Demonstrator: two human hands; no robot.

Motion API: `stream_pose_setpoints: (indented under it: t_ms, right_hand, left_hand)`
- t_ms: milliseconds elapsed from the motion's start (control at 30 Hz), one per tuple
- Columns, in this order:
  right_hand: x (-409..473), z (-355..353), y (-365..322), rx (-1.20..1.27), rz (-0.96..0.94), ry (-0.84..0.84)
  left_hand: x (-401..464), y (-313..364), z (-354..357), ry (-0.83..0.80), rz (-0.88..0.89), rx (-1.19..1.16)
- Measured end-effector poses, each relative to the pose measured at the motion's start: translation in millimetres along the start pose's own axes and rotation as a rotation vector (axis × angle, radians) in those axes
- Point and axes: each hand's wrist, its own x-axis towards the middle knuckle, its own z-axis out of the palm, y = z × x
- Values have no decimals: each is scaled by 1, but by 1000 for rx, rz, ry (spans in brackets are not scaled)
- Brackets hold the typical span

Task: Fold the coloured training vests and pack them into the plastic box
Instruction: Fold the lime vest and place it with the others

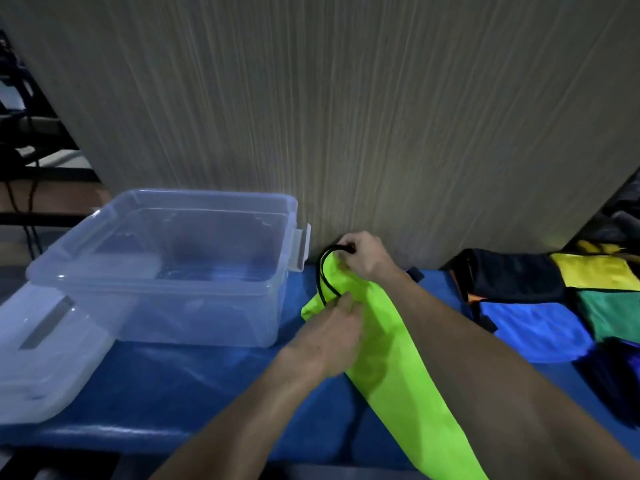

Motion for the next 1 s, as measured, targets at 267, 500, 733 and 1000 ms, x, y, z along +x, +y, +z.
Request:
stream_pose_setpoints:
  t_ms: [267,500,733,1000]
  right_hand:
    - [5,6,16,62,-2,-34]
    - [-3,12,35,97,-152,-115]
    - [-19,2,37,64,-281,-32]
    - [-55,-13,44,-96,-352,-101]
  left_hand:
    - [8,28,34,-168,26,19]
    - [24,-10,27,-82,-406,111]
    - [31,-6,25,109,-156,45]
    - [43,-26,23,107,-258,54]
